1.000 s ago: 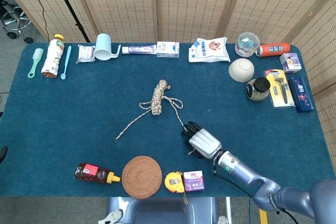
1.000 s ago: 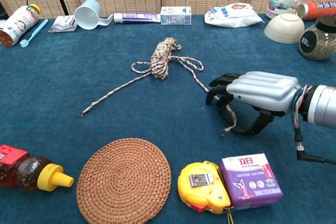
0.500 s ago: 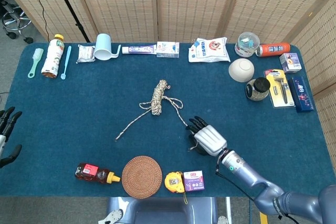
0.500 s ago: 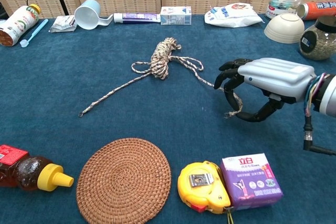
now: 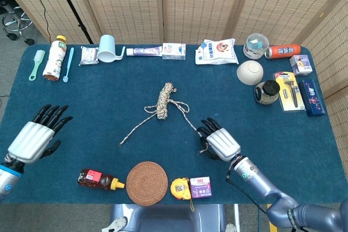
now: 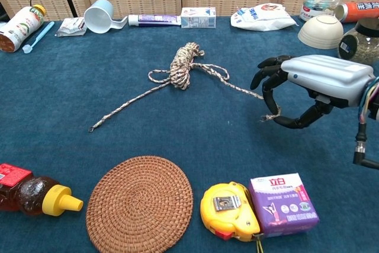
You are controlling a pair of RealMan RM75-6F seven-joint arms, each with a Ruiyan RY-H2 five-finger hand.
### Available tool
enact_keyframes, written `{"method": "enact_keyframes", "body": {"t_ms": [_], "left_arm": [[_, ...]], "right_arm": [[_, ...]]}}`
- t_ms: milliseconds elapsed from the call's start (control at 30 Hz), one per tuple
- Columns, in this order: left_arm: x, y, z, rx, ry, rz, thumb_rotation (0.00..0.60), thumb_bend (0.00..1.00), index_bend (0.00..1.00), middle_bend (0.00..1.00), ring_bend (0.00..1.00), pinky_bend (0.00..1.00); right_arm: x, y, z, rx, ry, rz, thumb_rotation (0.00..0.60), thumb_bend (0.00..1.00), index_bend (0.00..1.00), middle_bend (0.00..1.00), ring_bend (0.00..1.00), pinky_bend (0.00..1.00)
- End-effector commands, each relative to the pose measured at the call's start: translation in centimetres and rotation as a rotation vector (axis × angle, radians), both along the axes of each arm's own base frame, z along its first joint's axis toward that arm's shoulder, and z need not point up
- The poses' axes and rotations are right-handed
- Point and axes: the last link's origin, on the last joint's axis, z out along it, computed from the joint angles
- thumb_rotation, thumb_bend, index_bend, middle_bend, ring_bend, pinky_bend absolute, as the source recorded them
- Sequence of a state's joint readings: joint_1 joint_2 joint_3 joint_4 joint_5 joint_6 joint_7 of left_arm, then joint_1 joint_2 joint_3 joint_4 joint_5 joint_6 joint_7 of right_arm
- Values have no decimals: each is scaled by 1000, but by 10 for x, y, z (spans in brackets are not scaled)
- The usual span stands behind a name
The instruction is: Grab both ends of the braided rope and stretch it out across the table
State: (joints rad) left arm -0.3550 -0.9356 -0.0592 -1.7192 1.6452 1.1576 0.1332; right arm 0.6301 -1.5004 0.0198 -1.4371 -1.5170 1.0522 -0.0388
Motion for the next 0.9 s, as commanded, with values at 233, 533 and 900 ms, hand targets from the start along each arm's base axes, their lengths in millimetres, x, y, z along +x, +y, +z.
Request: {"method": "enact_keyframes", "body": {"t_ms": [233,533,900], "left_arm": [[11,38,-59,-155,59,-136,600,353,246,0,0,0],[15,54,-95,-210,101,-219,600,356,299,0,0,0],[21,62,-126,-260,91,-274,600,356,293,0,0,0]], "right_arm": [[-4,2,4,-17,-11,-46,600,439,616,237,73,0],[-7,1,4,-19,-9,-63,600,438,619,239,75,0],[-11,0,3,-17,-5,-81,600,439,621,240,77,0]]}}
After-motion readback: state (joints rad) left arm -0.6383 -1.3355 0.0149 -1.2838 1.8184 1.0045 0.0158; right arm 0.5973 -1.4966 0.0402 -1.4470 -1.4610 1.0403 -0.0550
